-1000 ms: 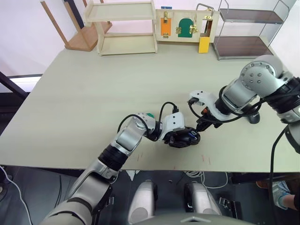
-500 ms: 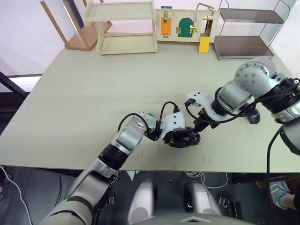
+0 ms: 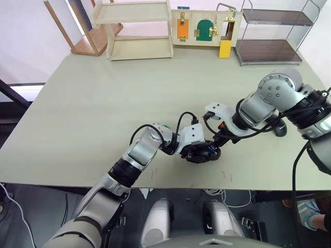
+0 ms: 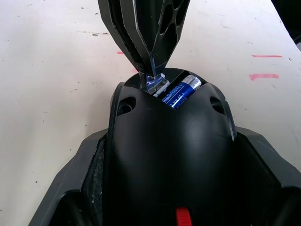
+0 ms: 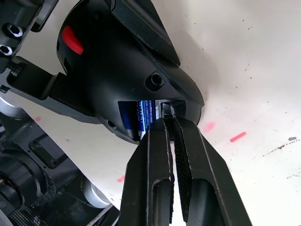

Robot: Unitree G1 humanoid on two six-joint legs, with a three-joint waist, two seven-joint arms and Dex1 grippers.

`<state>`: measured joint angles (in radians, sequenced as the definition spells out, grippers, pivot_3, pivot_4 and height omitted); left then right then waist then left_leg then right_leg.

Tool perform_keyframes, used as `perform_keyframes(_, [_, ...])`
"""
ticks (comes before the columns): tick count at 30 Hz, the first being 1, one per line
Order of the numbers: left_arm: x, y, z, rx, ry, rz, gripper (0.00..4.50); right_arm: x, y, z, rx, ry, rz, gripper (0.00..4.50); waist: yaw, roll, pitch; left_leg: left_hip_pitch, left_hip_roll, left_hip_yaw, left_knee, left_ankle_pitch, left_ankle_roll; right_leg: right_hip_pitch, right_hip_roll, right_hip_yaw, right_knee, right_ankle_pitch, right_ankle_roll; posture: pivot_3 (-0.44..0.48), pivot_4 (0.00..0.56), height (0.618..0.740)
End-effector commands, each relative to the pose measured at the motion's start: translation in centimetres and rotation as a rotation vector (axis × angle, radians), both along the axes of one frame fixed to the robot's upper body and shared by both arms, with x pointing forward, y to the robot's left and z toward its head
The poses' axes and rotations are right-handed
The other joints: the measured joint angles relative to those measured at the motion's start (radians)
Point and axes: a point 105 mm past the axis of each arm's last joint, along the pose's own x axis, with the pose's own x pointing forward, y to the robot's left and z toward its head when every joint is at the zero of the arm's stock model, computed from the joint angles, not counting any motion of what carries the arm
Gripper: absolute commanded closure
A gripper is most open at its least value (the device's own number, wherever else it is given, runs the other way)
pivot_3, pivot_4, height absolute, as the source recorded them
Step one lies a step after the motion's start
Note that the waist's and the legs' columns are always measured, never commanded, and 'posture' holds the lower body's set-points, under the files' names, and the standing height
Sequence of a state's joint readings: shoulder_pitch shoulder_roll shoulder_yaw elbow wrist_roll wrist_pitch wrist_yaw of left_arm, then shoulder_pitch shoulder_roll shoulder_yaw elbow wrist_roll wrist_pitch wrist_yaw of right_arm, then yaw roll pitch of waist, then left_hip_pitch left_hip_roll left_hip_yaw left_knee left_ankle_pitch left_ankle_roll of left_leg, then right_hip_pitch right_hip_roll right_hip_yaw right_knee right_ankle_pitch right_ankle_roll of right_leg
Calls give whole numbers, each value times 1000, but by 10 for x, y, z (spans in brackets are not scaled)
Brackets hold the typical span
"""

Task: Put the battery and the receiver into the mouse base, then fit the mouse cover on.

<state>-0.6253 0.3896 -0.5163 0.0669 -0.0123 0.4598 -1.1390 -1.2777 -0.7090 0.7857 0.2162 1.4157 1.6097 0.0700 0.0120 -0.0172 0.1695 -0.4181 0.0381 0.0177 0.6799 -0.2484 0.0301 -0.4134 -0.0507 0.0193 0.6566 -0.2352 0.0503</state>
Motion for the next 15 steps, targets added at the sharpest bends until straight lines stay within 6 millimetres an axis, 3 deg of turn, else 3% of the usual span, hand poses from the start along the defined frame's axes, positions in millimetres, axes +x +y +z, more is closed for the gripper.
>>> perform_keyframes(1, [-10, 5, -25, 80, 90, -1, 1544, 1, 0, 4, -1, -32, 17, 4500, 0, 0, 0, 0, 0, 0, 0, 0, 0, 0, 0, 0, 0, 0, 0, 0, 150, 740])
perform_keyframes(15, [-11, 5, -27, 87, 96, -4, 1544, 0, 5, 1, -5, -42, 56, 4500, -2, 0, 0, 0, 0, 0, -2, 0, 0, 0, 0, 0, -1, 0, 0, 0, 150, 740])
